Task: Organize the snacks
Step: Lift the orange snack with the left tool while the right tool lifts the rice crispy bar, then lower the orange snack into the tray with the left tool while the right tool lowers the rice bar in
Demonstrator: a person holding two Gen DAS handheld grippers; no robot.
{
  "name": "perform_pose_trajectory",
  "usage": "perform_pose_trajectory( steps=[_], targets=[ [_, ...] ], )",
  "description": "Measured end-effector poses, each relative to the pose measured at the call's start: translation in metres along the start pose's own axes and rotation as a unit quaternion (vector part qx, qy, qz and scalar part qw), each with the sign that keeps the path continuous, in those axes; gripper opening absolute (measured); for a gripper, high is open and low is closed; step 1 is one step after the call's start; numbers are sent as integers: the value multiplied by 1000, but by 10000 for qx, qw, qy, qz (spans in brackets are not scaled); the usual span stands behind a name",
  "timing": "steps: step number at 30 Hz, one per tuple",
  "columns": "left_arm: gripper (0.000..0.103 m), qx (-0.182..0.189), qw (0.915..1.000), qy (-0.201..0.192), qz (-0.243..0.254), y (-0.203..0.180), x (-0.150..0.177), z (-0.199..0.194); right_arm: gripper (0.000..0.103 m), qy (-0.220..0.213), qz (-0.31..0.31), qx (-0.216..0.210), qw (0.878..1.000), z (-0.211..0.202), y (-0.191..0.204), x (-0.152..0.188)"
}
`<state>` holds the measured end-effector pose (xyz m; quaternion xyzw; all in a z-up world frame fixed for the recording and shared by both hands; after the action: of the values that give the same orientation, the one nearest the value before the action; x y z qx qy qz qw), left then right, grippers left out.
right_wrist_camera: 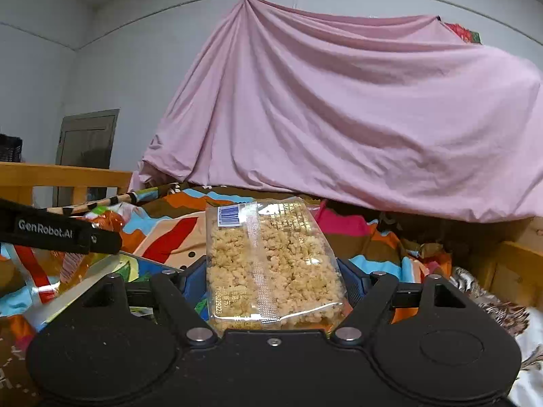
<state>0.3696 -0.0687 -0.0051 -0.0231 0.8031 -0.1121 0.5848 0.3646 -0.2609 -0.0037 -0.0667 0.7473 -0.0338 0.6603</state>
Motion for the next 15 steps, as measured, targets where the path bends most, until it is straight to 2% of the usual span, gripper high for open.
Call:
perform_pose_trajectory(
  steps=[8, 15],
  targets=[
    [58, -51, 9988, 390, -276, 3, 7, 53, 79, 326, 199, -114, 9992, 42, 4, 17],
    [58, -100, 9972, 729, -146, -8, 25, 85, 79, 971, 234, -262, 9947, 66, 5, 44]
  ],
)
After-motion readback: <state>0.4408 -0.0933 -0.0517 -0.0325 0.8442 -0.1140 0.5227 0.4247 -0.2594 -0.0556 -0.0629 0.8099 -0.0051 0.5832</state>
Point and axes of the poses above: each gripper's, at about its wrist camera, not at the fingertips, and z roughly the way its jaws point, y to its left, x to its underside, the point moved 2 cm from there along z, roughly the way its jaws point, and after that the axes turned 4 degrees about x, right-handed, at the moved point
